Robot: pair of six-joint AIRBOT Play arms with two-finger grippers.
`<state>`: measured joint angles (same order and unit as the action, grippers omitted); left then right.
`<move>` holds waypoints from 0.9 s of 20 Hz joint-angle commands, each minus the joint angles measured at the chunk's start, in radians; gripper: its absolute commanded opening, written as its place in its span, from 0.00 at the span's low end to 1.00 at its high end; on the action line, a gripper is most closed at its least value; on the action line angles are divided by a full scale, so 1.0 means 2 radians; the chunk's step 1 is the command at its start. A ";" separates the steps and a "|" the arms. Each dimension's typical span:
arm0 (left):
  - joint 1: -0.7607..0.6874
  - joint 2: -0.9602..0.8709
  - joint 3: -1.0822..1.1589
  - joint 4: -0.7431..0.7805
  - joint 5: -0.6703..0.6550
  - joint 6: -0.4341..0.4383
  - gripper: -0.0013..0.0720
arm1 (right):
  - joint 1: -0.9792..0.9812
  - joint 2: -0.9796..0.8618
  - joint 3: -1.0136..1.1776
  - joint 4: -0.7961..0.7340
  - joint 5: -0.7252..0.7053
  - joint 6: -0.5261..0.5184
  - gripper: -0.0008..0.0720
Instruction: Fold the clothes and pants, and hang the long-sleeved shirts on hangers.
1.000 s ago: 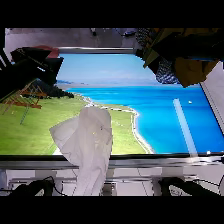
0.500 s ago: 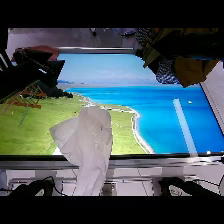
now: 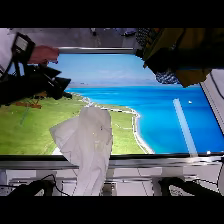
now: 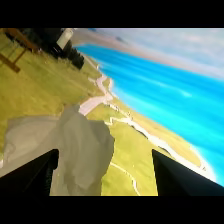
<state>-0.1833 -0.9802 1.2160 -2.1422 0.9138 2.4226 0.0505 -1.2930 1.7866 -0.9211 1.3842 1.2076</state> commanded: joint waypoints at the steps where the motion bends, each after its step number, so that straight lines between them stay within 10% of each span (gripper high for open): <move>1: -0.002 -0.032 -0.030 0.031 0.064 -0.020 0.71 | 0.022 -0.005 -0.134 0.027 -0.034 -0.084 0.96; 8: -0.003 -0.170 -0.081 -0.067 0.056 -0.020 0.71 | 0.178 -0.006 -0.381 -0.055 -0.232 -0.177 0.85; 18: -0.001 -0.252 -0.081 -0.072 0.077 -0.010 0.71 | 0.285 -0.006 -0.438 -0.061 -0.264 -0.173 0.85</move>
<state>-0.1864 -1.4651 1.0550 -2.2799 1.0321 2.3863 0.5659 -1.3052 0.9291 -1.0355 0.8948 0.8642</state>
